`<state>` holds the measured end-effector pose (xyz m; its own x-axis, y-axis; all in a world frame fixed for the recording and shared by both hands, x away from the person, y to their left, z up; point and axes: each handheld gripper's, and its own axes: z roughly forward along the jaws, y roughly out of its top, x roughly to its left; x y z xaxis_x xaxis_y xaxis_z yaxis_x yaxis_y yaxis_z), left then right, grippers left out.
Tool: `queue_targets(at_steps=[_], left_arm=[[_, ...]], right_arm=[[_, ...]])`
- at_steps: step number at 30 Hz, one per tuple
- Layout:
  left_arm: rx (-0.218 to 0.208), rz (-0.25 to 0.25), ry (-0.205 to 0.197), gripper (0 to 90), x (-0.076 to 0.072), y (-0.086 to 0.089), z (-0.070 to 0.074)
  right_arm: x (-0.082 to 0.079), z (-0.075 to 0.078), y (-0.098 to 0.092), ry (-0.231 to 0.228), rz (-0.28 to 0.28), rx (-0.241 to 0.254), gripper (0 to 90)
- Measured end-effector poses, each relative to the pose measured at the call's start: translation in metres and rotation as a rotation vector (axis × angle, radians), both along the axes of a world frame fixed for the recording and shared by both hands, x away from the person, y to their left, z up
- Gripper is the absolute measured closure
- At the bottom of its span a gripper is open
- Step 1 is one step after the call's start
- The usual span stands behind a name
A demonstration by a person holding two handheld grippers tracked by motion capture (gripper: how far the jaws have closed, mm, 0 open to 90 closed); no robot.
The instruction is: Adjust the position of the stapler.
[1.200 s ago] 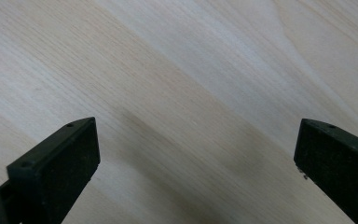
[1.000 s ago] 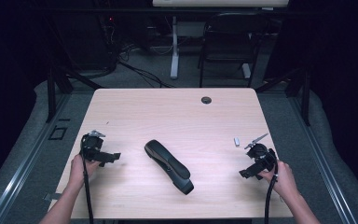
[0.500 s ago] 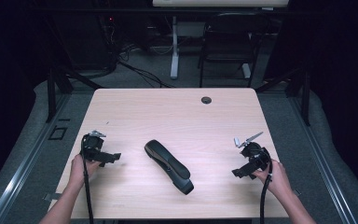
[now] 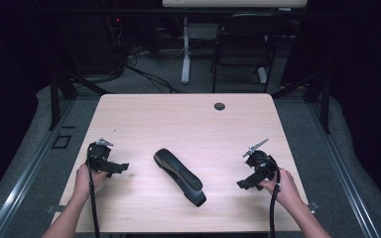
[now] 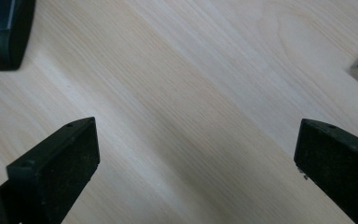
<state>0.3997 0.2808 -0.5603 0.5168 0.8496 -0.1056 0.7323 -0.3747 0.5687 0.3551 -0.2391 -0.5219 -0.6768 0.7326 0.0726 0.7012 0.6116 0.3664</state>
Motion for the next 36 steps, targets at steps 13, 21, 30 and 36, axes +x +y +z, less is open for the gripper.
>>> queue_targets(at_steps=[13, 21, 30, 36], left_arm=[[0.001, -0.009, 0.008, 0.0, 0.0, 0.0, -0.001], [0.002, -0.008, 0.007, 0.0, 0.0, 0.0, -0.001], [0.002, -0.007, 0.012, 0.0, 0.0, 0.0, -0.001], [0.0, -0.01, 0.016, 0.0, 0.0, 0.001, -0.002]], right_arm=[[0.003, 0.008, 0.028, 0.0, 0.029, 0.083, 0.0], [0.001, 0.015, 0.038, -0.001, 0.03, 0.118, 0.0], [-0.001, 0.024, 0.062, -0.019, 0.073, 0.162, 0.0], [-0.001, 0.029, 0.076, -0.017, 0.106, 0.175, 0.0]])
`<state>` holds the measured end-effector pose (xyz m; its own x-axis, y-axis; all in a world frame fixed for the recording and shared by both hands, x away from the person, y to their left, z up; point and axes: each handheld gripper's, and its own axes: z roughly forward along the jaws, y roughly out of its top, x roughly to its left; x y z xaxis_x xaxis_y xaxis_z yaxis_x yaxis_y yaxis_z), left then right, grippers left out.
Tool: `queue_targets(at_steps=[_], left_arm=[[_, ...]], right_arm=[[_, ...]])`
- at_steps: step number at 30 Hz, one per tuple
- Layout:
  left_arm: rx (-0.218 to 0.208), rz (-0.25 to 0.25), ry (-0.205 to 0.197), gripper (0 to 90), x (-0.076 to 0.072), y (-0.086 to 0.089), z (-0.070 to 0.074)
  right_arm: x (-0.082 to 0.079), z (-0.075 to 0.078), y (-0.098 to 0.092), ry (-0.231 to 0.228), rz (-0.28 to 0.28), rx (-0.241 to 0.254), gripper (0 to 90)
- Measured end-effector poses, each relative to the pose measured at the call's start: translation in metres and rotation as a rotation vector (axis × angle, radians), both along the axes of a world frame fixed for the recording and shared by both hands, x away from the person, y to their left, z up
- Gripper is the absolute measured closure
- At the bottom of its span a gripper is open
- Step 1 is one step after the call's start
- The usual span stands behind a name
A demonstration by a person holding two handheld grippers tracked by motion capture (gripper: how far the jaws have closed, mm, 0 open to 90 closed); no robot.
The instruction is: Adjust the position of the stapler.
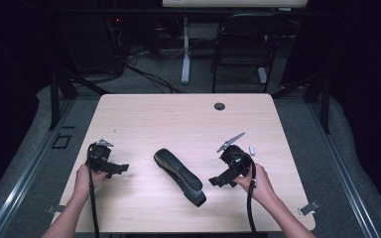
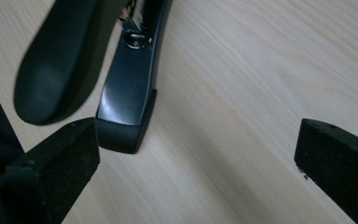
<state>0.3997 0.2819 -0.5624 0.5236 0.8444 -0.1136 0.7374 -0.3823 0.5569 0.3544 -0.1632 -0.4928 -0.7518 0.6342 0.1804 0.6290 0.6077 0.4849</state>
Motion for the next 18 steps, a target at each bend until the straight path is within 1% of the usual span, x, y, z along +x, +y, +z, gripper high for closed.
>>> queue_targets(at_steps=[1, 2, 4, 5, 6, 9, 10, 13, 14, 15, 16, 17, 18], left_arm=[[-0.002, 0.001, 0.002, 0.0, 0.0, 0.0, 0.0], [-0.002, 0.001, 0.003, 0.0, 0.0, 0.0, -0.001], [-0.003, -0.001, 0.003, 0.0, 0.0, 0.0, -0.001], [-0.003, -0.001, 0.002, 0.0, 0.0, 0.0, -0.001], [-0.003, 0.0, 0.0, 0.0, 0.0, -0.001, -0.001], [-0.003, -0.001, 0.0, 0.0, 0.0, 0.0, -0.001], [-0.002, -0.001, 0.001, 0.0, 0.0, 0.0, -0.001], [0.0, -0.003, 0.005, 0.0, 0.0, 0.0, -0.001], [0.0, -0.004, 0.005, 0.0, 0.0, 0.0, -0.001], [0.0, -0.004, 0.005, 0.0, 0.0, 0.0, -0.001], [0.0, -0.005, 0.005, 0.0, 0.0, 0.0, -0.001], [-0.001, -0.005, 0.006, 0.0, 0.0, 0.0, -0.001], [0.0, -0.007, 0.008, 0.0, 0.0, 0.0, -0.001]], right_arm=[[0.0, 0.001, 0.002, -0.005, 0.002, 0.0, 0.0], [0.001, 0.002, 0.005, 0.001, 0.012, 0.003, 0.0], [0.0, 0.002, 0.01, -0.004, 0.013, 0.028, 0.0], [0.001, 0.004, 0.012, 0.001, 0.026, 0.028, 0.0], [0.001, 0.006, 0.015, -0.002, 0.03, 0.038, 0.0], [0.0, 0.008, 0.018, -0.004, 0.034, 0.052, 0.0], [0.0, 0.01, 0.019, -0.001, 0.032, 0.072, 0.0], [-0.002, 0.014, 0.027, -0.009, 0.048, 0.094, 0.0], [-0.003, 0.015, 0.03, -0.009, 0.062, 0.086, 0.7], [-0.003, 0.015, 0.03, -0.009, 0.062, 0.086, 0.7], [-0.005, 0.015, 0.033, -0.017, 0.065, 0.083, 2.4], [-0.007, 0.015, 0.037, -0.021, 0.074, 0.088, 6.2], [-0.009, 0.015, 0.04, -0.026, 0.078, 0.085, 12.3]])
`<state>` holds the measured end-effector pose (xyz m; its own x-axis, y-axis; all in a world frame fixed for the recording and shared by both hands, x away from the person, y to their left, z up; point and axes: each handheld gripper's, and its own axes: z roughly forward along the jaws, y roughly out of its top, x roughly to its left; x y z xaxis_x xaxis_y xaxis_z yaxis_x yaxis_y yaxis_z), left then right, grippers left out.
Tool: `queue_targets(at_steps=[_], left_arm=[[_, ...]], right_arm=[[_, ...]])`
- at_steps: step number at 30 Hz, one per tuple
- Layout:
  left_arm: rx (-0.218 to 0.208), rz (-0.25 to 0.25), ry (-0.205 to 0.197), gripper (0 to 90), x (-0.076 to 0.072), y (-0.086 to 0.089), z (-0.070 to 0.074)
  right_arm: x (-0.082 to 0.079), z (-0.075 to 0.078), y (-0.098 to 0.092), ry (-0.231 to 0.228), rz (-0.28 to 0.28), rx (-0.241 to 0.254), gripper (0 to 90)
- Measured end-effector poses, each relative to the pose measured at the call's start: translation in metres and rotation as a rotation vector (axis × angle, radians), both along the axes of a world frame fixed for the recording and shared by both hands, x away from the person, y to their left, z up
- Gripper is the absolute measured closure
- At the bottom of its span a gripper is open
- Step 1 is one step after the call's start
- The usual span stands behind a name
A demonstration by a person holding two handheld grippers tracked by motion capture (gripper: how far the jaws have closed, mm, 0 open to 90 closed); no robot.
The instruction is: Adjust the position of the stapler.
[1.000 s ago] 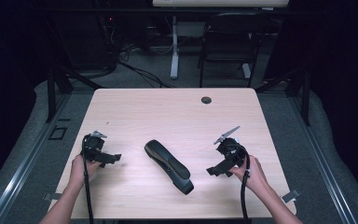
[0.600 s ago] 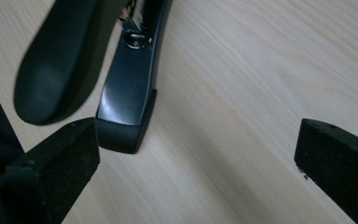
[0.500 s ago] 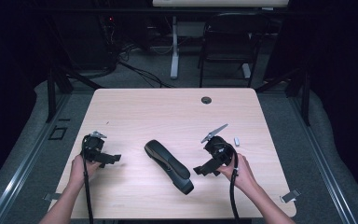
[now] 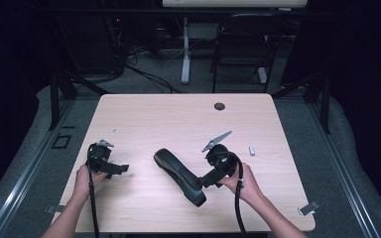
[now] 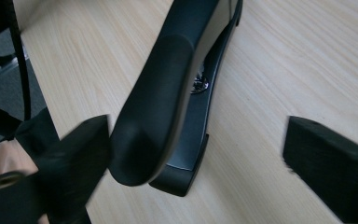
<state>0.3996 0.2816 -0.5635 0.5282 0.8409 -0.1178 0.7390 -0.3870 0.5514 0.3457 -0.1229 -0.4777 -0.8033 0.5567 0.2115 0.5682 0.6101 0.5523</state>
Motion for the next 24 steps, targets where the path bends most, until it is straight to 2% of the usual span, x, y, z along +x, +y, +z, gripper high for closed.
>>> queue_targets(at_steps=[2, 5, 6, 10, 15, 24], left_arm=[[0.004, -0.005, 0.004, 0.0, 0.0, 0.001, 0.0], [0.003, -0.002, 0.004, 0.0, 0.0, 0.0, 0.0], [0.001, -0.001, 0.005, 0.0, 0.0, 0.0, 0.0], [0.003, -0.006, 0.008, 0.0, 0.0, 0.0, -0.001], [0.008, -0.007, 0.012, 0.0, 0.0, -0.001, -0.002], [0.015, -0.015, 0.017, 0.0, 0.001, -0.001, -0.003]], right_arm=[[-0.005, 0.0, 0.008, -0.013, 0.022, -0.02, 19.5], [-0.008, -0.002, 0.013, -0.017, 0.032, -0.014, 23.2], [-0.011, -0.004, 0.019, -0.025, 0.047, -0.035, 27.1], [-0.013, -0.008, 0.026, -0.031, 0.063, -0.053, 31.9], [-0.018, -0.013, 0.037, -0.064, 0.057, -0.091, 45.7], [-0.025, -0.011, 0.04, -0.122, 0.044, -0.122, 47.5]])
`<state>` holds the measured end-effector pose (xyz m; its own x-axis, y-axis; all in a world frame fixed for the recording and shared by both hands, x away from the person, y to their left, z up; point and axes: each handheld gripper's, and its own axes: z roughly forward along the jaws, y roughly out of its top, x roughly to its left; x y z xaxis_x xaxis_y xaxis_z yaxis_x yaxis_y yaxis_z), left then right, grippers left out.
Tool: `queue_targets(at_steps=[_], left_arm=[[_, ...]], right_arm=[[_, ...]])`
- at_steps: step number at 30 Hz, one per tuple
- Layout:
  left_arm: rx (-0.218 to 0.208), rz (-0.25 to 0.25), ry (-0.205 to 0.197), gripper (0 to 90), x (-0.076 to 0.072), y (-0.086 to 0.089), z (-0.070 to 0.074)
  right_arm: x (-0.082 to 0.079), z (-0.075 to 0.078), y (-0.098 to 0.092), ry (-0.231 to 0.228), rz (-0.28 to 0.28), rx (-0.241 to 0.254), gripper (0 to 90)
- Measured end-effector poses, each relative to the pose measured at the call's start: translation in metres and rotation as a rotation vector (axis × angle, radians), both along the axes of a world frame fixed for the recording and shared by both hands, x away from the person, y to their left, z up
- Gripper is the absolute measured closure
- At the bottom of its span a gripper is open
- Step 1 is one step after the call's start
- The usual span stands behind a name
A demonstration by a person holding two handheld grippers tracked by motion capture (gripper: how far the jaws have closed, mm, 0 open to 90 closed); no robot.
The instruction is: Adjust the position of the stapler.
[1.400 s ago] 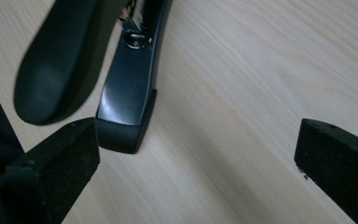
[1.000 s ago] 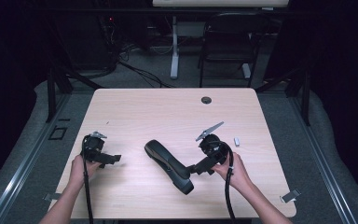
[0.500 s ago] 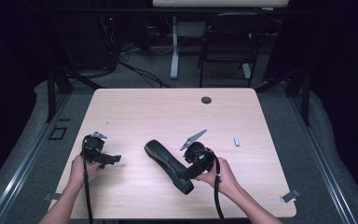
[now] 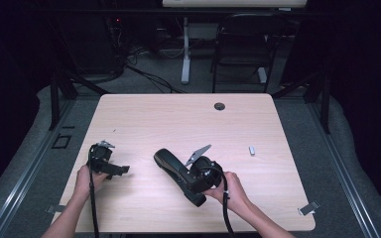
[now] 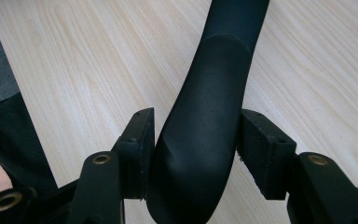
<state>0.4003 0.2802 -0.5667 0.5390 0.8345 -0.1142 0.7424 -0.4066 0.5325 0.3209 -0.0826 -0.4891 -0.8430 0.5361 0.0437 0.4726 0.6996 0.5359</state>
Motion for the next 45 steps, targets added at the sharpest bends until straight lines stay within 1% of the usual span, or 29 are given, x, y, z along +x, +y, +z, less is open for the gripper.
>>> queue_targets(at_steps=[5, 6, 8, 10, 11, 12, 14, 18, 21, 22, 23, 24, 25, 28, 30, 31, 32, 33, 34, 35, 37, 38, 41, 42, 45], left_arm=[[-0.004, 0.004, 0.001, 0.0, 0.0, 0.0, 0.0], [-0.005, 0.005, 0.002, 0.0, 0.0, 0.0, 0.0], [-0.002, 0.002, 0.004, 0.0, 0.0, 0.0, 0.0], [-0.002, 0.001, 0.002, 0.0, 0.0, 0.0, 0.0], [0.0, -0.001, 0.001, 0.0, 0.0, 0.001, 0.0], [0.0, -0.001, 0.0, 0.0, 0.0, 0.001, 0.0], [0.001, -0.001, 0.0, 0.0, 0.0, 0.0, 0.0], [0.0, 0.0, 0.002, 0.0, 0.0, 0.0, 0.0], [0.001, -0.001, 0.002, 0.0, 0.0, 0.001, 0.0], [0.002, -0.003, 0.002, 0.0, 0.0, 0.001, 0.0], [0.003, -0.004, 0.001, 0.0, 0.0, 0.001, 0.0], [0.003, -0.004, 0.002, 0.0, 0.0, 0.001, 0.0], [0.003, -0.002, 0.001, 0.0, 0.0, 0.001, 0.0], [0.003, 0.004, -0.001, 0.0, 0.0, 0.001, 0.0], [0.002, 0.009, 0.001, 0.0, 0.0, 0.001, 0.0], [0.008, 0.006, 0.001, 0.0, 0.0, 0.0, 0.0], [0.008, 0.006, 0.001, 0.0, 0.0, 0.0, 0.0], [0.008, 0.007, -0.002, 0.0, 0.0, -0.001, -0.001], [0.008, 0.007, -0.002, 0.0, 0.0, -0.001, -0.001], [0.012, 0.004, -0.001, 0.0, 0.0, -0.001, 0.0], [0.012, 0.004, -0.002, 0.0, 0.0, -0.001, 0.0], [0.009, 0.01, -0.003, 0.0, 0.0, -0.001, -0.001], [0.007, 0.01, -0.001, 0.0, 0.0, 0.0, -0.001], [0.007, 0.007, 0.001, 0.0, 0.0, 0.0, -0.001], [0.005, 0.01, 0.004, 0.0, 0.0, 0.0, -0.002]], right_arm=[[0.0, 0.001, -0.001, -0.01, 0.005, -0.019, 48.5], [0.0, 0.001, -0.002, -0.015, -0.003, -0.017, 49.6], [0.002, 0.002, -0.005, -0.021, 0.002, -0.037, 50.7], [0.002, 0.002, -0.006, -0.023, 0.001, -0.036, 51.3], [0.004, 0.003, -0.008, -0.025, 0.007, -0.049, 52.0], [0.006, 0.003, -0.012, -0.022, 0.003, -0.042, 52.9], [0.007, 0.003, -0.014, -0.019, 0.002, -0.042, 53.3], [0.012, 0.004, -0.02, -0.014, 0.007, -0.061, 54.7], [0.016, 0.004, -0.024, -0.011, 0.002, -0.06, 55.4], [0.017, 0.005, -0.025, -0.009, 0.008, -0.071, 55.6], [0.018, 0.004, -0.027, -0.013, 0.002, -0.061, 55.7], [0.019, 0.005, -0.028, -0.009, 0.009, -0.071, 55.7], [0.02, 0.005, -0.029, -0.009, 0.006, -0.063, 55.7], [0.02, 0.006, -0.029, -0.008, 0.017, -0.076, 55.4], [0.021, 0.005, -0.028, -0.011, 0.015, -0.07, 55.3], [0.021, 0.004, -0.027, -0.011, 0.001, -0.048, 55.2], [0.021, 0.004, -0.027, -0.011, 0.001, -0.048, 55.2], [0.021, 0.002, -0.024, -0.023, -0.007, -0.044, 55.2], [0.021, 0.002, -0.024, -0.023, -0.007, -0.044, 55.2], [0.021, 0.001, -0.022, -0.039, -0.011, -0.039, 55.1], [0.022, 0.001, -0.02, -0.043, -0.012, -0.042, 55.2], [0.022, 0.0, -0.018, -0.048, -0.02, -0.035, 55.3], [0.024, -0.002, -0.011, -0.065, -0.024, -0.057, 56.1], [0.023, -0.004, -0.009, -0.073, -0.03, -0.051, 56.7], [0.024, -0.003, -0.011, -0.074, -0.017, -0.053, 57.1]])
